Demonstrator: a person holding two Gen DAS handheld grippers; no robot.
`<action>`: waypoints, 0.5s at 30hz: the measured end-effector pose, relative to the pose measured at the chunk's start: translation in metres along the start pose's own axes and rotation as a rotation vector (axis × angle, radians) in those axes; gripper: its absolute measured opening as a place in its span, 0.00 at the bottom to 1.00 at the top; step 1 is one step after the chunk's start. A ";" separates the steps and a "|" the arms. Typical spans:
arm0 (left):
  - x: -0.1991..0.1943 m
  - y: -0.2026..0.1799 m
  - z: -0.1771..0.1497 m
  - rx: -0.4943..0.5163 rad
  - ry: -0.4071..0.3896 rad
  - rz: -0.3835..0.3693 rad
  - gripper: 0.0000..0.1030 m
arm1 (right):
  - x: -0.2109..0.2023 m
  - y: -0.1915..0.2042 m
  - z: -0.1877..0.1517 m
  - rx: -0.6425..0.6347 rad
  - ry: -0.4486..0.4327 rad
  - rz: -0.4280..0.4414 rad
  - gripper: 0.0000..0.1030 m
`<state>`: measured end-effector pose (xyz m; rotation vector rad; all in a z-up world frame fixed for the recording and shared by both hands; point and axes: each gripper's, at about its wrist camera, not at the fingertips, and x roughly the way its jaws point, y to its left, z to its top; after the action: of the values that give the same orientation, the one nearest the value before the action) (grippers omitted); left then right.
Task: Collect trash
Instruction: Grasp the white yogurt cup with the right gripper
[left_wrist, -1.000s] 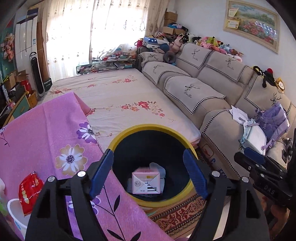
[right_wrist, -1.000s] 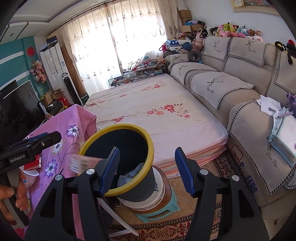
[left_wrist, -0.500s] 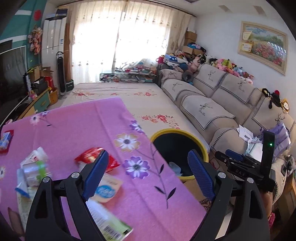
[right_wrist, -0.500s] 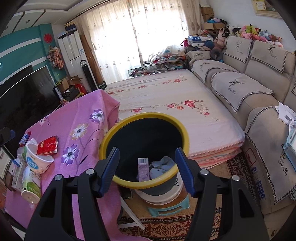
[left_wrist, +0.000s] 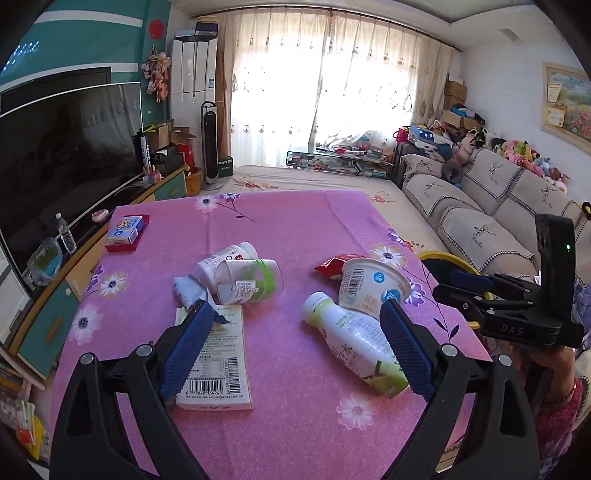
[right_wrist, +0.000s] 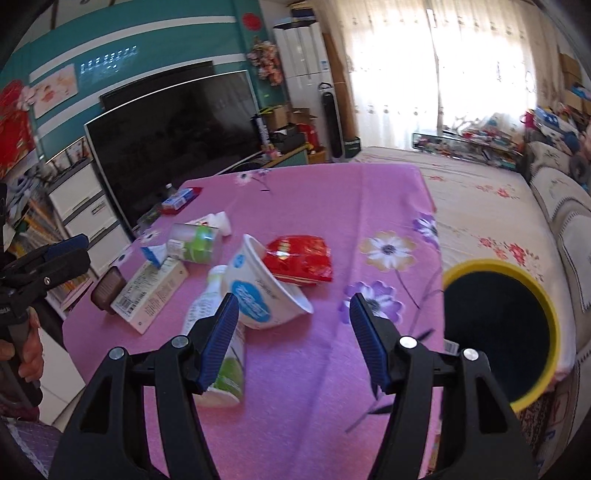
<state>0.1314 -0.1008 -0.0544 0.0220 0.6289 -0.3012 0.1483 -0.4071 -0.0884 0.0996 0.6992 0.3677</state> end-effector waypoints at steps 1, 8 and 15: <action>-0.001 0.002 -0.003 0.001 -0.001 0.000 0.88 | 0.006 0.006 0.006 -0.022 0.008 0.002 0.58; -0.003 -0.008 -0.007 0.028 0.003 -0.005 0.89 | 0.055 0.013 0.029 -0.046 0.128 0.093 0.51; -0.001 -0.007 -0.006 0.021 0.011 0.000 0.89 | 0.078 0.017 0.031 -0.020 0.202 0.241 0.12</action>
<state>0.1246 -0.1066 -0.0582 0.0439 0.6361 -0.3079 0.2182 -0.3619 -0.1083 0.1295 0.8857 0.6218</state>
